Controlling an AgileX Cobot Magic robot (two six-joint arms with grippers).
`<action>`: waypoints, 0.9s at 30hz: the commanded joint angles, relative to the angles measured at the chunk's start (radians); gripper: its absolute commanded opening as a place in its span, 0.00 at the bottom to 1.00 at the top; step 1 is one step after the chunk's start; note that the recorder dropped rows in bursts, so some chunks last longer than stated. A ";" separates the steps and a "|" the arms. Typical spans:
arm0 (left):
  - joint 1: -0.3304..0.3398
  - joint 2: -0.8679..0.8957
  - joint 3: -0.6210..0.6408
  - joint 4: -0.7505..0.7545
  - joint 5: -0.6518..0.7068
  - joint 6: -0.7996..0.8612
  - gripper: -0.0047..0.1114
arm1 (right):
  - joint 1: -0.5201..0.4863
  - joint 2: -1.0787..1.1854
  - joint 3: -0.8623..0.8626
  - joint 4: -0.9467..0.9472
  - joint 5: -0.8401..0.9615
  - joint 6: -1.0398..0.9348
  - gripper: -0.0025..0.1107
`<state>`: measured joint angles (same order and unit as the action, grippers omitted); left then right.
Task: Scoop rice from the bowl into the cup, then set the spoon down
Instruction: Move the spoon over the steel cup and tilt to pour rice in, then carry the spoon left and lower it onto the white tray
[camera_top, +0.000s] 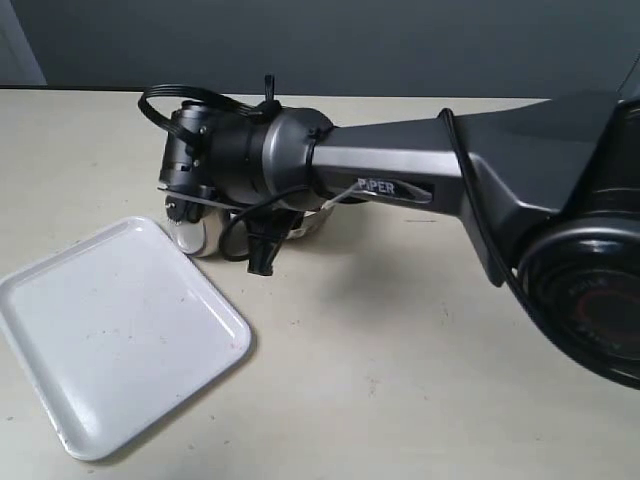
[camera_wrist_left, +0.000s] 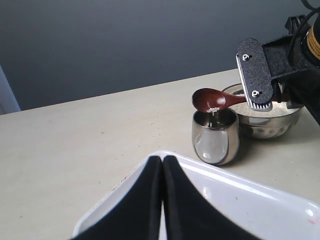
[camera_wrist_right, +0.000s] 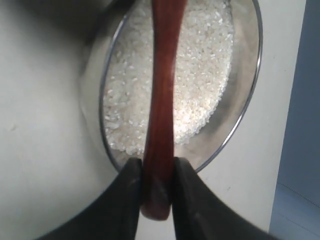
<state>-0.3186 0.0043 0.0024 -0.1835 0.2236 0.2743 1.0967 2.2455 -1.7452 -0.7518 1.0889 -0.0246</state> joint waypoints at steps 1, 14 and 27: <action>-0.005 -0.004 -0.002 -0.002 -0.016 -0.003 0.04 | 0.001 -0.002 0.005 -0.049 0.004 0.025 0.01; -0.005 -0.004 -0.002 -0.002 -0.016 -0.003 0.04 | 0.010 -0.002 0.013 -0.074 0.004 0.049 0.01; -0.005 -0.004 -0.002 -0.002 -0.016 -0.003 0.04 | 0.034 -0.002 0.056 -0.167 -0.004 0.107 0.01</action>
<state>-0.3186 0.0043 0.0024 -0.1835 0.2236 0.2743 1.1258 2.2455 -1.6942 -0.8995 1.0928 0.0690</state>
